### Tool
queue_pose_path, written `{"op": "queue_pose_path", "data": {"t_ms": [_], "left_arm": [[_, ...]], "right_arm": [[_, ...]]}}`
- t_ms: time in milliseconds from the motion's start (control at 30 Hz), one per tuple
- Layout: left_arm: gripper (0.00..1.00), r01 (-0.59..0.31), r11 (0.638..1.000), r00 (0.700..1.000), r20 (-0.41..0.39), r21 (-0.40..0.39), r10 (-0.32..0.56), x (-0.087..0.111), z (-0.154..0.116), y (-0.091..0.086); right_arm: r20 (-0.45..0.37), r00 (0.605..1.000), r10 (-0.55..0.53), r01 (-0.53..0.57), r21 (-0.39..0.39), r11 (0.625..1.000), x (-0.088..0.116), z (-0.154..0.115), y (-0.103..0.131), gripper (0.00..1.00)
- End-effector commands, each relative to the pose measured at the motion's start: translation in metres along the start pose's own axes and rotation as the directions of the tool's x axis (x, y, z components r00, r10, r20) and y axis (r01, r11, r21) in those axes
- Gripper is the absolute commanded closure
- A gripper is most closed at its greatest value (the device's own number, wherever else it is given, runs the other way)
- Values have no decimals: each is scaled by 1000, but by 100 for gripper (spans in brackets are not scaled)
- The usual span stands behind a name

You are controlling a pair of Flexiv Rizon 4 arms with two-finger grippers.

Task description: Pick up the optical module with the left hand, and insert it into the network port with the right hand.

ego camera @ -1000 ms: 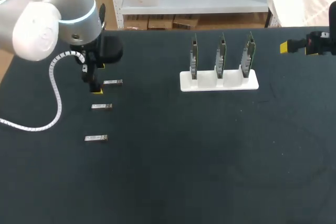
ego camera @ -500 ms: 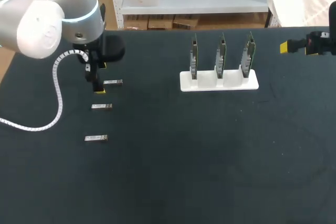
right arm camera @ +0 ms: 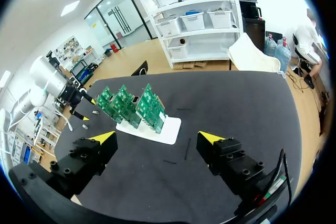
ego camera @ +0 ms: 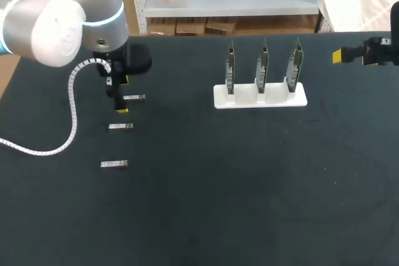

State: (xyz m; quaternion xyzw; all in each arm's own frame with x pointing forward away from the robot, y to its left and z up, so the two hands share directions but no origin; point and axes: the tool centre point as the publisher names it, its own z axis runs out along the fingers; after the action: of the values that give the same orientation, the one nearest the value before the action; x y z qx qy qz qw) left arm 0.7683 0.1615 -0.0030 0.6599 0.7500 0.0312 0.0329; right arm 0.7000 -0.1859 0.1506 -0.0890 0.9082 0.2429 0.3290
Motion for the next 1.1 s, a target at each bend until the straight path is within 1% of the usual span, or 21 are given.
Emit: {"op": "queue_pose_path", "data": {"t_ms": [33, 267, 467, 533, 600, 800, 1100], "left_arm": [[0, -4, 1000, 1000, -9, 18, 4, -2, 2, 8], [0, 18, 999, 1000, -6, 48, -18, 0, 8, 4], [0, 3, 998, 1000, -2, 62, -2, -5, 12, -1], [0, 23, 996, 999, 24, 84, -26, -6, 14, -1], [0, 35, 995, 999, 32, 97, -38, -7, 14, 0], [0, 24, 995, 999, 26, 94, -27, -8, 15, 1], [0, 16, 996, 1000, 2, 90, -16, -3, 17, 0]], "right_arm": [[0, 1000, 1, -1, 4, 1000, 0, 0, 1, 0], [0, 1000, 1, -1, 4, 1000, 0, 0, 1, 0], [0, 1000, 1, -1, 4, 1000, 0, 0, 1, 0], [0, 1000, 1, -1, 4, 1000, 0, 0, 1, 0], [0, 1000, 1, -1, 4, 1000, 0, 0, 1, 0], [0, 1000, 1, -1, 4, 1000, 0, 0, 1, 0], [0, 1000, 1, -1, 4, 1000, 0, 0, 1, 0]]}}
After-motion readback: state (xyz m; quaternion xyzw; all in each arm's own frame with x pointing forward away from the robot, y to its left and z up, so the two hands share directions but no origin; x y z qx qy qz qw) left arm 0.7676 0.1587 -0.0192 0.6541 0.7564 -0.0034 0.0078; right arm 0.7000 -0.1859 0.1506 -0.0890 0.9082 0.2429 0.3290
